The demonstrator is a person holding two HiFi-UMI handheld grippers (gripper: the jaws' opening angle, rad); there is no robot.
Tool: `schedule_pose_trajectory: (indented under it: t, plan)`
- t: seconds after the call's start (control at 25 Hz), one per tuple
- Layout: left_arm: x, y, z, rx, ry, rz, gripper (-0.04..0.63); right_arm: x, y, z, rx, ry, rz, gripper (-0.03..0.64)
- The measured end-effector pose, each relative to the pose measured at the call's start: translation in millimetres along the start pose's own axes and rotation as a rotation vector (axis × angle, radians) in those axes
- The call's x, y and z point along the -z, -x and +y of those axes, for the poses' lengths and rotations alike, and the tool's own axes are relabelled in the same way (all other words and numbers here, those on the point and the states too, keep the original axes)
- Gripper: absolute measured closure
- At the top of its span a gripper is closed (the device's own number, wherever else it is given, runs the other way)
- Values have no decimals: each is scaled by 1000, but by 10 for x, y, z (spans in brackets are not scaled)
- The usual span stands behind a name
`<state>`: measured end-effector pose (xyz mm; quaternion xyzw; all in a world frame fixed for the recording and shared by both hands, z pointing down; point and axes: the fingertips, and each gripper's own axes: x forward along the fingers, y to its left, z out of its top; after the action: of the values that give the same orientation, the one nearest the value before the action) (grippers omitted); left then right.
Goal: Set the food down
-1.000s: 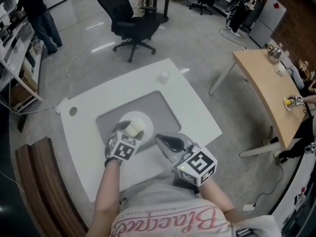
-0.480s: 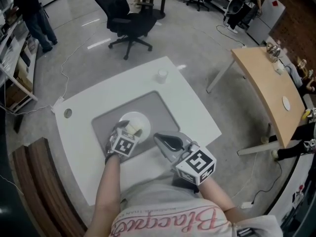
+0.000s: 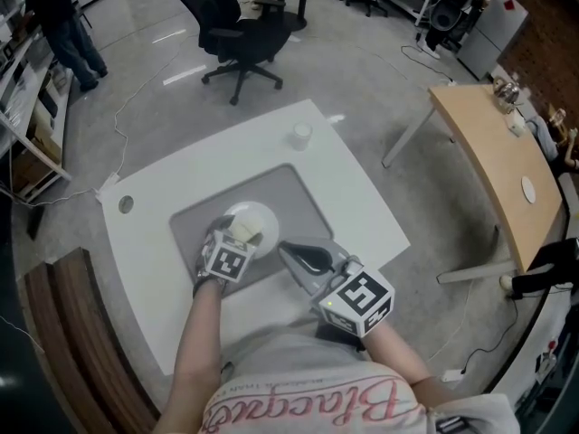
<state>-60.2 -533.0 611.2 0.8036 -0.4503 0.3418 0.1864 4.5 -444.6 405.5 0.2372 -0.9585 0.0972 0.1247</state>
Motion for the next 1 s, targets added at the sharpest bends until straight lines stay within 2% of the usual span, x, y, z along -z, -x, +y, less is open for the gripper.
schedule_pose_trajectory:
  t: [0.12, 0.28, 0.52, 0.68, 0.88, 1.0]
  plan:
    - [-66, 157, 46, -36, 23, -38, 262, -4, -12, 11, -4, -1, 5, 615]
    - [-300, 545, 37, -93, 56, -143, 269, 19, -3, 29, 1, 5, 15, 615]
    - [-704, 1170, -64, -129, 57, -353, 390, -58, 31, 91, 9, 10, -9, 617]
    - [-810, 1621, -18, -228, 103, -499, 574, -73, 49, 184, 3, 36, -28, 617]
    - [-911, 1990, -224, -234, 71, -561, 595, -205, 89, 339, -5, 62, -66, 617]
    - [-957, 2100, -348, -236, 41, -576, 595, -325, 127, 356, 17, 36, -114, 617]
